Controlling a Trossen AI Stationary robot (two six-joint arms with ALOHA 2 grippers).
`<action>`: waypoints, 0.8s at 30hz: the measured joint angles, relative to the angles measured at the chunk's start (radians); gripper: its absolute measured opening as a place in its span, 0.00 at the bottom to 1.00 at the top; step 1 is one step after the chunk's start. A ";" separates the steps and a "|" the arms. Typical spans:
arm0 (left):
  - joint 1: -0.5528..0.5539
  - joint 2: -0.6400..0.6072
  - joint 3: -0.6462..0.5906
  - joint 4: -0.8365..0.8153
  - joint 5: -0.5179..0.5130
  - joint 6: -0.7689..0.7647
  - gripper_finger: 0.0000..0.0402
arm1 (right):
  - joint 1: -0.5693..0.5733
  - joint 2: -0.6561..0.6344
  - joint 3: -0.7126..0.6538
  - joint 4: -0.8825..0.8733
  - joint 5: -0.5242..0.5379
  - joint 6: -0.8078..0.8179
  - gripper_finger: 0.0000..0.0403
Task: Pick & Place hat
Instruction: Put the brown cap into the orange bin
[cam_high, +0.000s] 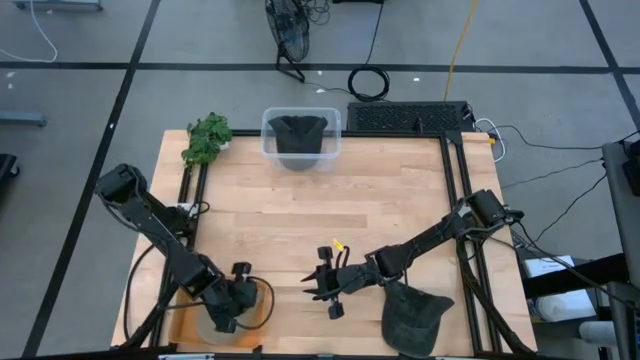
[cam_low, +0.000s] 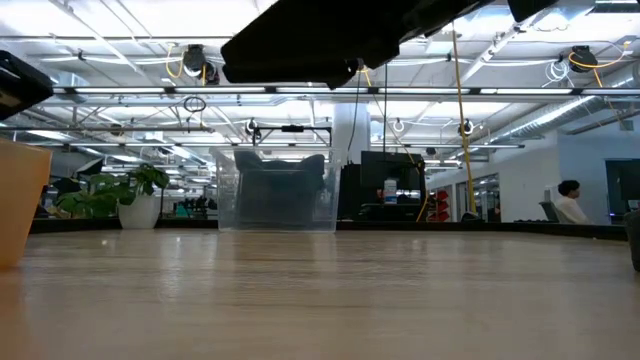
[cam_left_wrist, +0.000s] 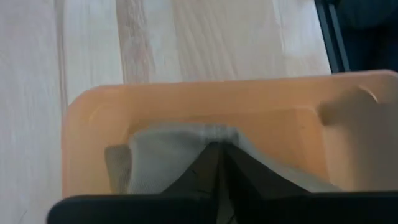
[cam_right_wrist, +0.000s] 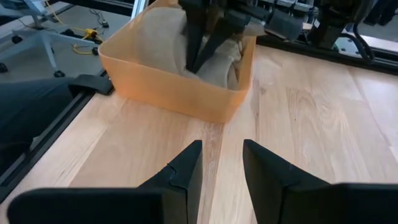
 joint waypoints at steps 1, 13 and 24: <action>0.002 -0.004 0.000 -0.010 0.011 -0.002 0.08 | 0.000 0.000 -0.003 0.000 0.000 0.001 0.23; -0.045 -0.258 0.000 -0.293 0.054 -0.211 0.04 | -0.003 0.000 -0.008 0.015 0.000 0.007 0.23; -0.154 -0.279 0.000 -0.515 0.043 -0.528 0.03 | 0.004 0.000 -0.008 0.004 0.000 0.007 0.23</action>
